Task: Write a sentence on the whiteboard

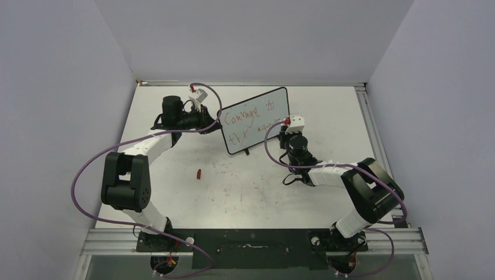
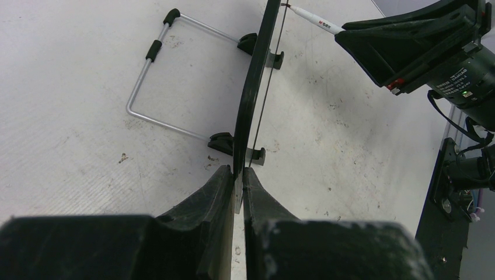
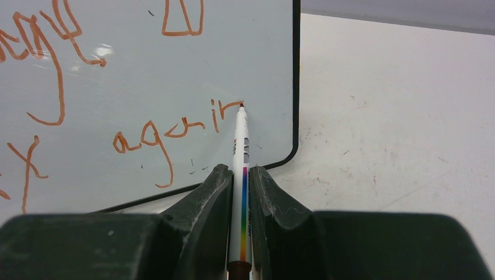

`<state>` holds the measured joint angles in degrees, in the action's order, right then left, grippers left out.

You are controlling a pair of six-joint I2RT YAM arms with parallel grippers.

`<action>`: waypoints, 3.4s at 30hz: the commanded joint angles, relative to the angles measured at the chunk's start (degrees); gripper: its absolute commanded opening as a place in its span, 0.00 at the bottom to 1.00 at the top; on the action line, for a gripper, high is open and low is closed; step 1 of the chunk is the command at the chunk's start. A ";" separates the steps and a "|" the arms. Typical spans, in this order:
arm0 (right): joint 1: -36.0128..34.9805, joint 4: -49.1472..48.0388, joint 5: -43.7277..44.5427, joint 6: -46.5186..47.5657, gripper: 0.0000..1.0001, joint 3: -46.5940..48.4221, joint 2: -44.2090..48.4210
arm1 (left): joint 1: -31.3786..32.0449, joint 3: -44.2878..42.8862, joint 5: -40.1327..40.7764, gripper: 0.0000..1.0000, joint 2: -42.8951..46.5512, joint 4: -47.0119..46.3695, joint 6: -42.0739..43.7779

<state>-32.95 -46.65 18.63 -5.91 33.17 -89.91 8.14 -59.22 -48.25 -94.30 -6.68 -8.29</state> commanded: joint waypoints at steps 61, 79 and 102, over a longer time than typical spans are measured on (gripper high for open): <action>1.45 0.79 6.58 -1.93 0.05 -4.97 12.08 | -0.14 -2.32 -0.99 0.00 1.40 -0.18 -0.23; 1.14 17.87 8.39 -3.17 0.05 -7.19 36.25 | -0.15 0.78 1.36 0.58 5.13 1.84 -0.01; 0.93 36.02 -9.92 -10.92 0.05 -6.01 53.79 | -0.41 15.48 38.11 0.68 25.18 30.64 -3.48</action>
<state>-31.59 -11.46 11.99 -14.52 25.52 -37.91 8.08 -43.03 -14.39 -66.26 19.86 -9.41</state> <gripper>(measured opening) 0.153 0.699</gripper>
